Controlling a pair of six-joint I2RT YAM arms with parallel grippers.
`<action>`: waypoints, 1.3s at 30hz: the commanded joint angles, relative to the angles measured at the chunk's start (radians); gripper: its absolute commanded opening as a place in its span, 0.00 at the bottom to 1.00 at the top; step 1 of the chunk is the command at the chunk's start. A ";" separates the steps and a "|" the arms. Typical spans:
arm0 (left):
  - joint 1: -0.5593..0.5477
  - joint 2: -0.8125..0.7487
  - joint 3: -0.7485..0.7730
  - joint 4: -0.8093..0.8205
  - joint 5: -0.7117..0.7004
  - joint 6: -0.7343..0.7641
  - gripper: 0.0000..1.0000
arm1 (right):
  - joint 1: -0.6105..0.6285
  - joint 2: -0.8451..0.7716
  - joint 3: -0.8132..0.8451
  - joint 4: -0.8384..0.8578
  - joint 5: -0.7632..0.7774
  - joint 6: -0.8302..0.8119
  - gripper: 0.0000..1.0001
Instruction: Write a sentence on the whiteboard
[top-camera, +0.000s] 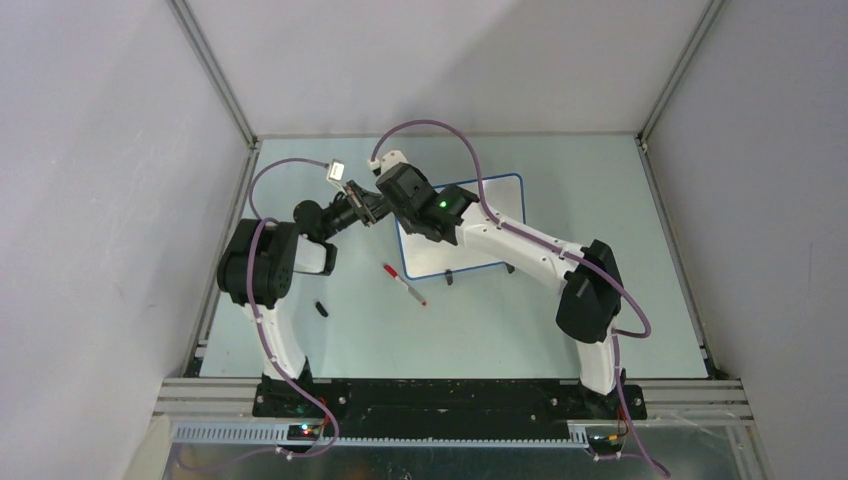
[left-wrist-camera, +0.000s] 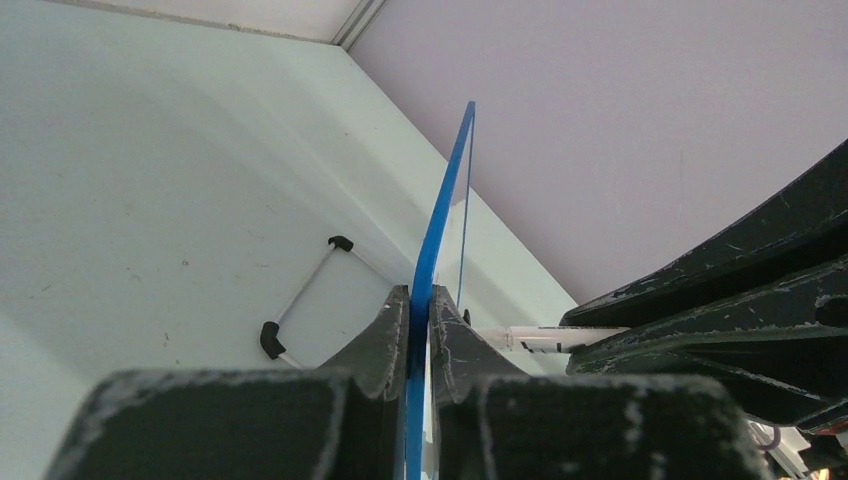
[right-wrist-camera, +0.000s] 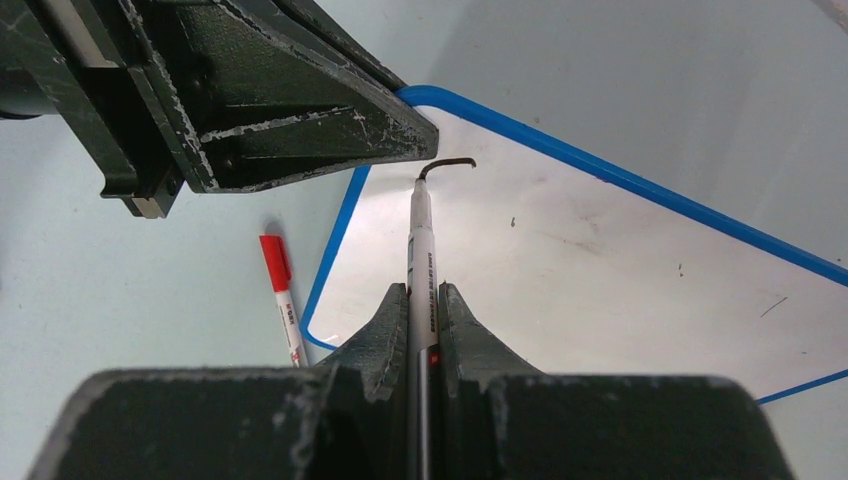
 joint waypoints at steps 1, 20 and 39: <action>-0.011 -0.055 -0.004 0.051 0.004 0.030 0.06 | -0.004 -0.018 -0.010 -0.004 0.029 0.000 0.00; -0.011 -0.055 -0.003 0.051 0.003 0.031 0.06 | -0.014 -0.020 -0.005 -0.031 0.073 0.001 0.00; -0.011 -0.055 -0.003 0.051 0.003 0.032 0.06 | -0.017 -0.067 -0.004 -0.007 0.041 0.003 0.00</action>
